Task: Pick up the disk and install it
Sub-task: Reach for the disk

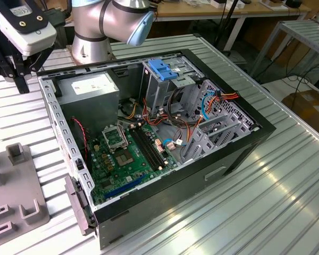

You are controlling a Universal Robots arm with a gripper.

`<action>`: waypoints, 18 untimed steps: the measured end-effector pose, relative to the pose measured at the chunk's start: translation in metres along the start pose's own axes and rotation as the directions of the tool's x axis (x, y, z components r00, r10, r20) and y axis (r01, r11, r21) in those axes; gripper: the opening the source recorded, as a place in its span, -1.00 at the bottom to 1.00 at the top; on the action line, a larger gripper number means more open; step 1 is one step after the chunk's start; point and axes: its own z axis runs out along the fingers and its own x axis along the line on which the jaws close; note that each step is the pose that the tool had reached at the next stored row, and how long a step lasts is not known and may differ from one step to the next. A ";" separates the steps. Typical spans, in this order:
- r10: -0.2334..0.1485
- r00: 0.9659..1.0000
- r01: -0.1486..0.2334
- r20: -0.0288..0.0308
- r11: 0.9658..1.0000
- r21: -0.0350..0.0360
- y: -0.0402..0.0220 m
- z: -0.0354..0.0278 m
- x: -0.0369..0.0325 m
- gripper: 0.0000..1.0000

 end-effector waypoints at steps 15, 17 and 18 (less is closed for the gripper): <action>0.000 1.000 0.000 0.000 1.000 0.000 -0.0003 -0.0001 0.0042 -0.80; 0.000 1.000 0.000 0.000 1.000 0.000 -0.0004 -0.0001 0.0052 -0.80; 0.000 1.000 0.000 0.000 1.000 0.000 -0.0004 -0.0001 0.0059 -0.80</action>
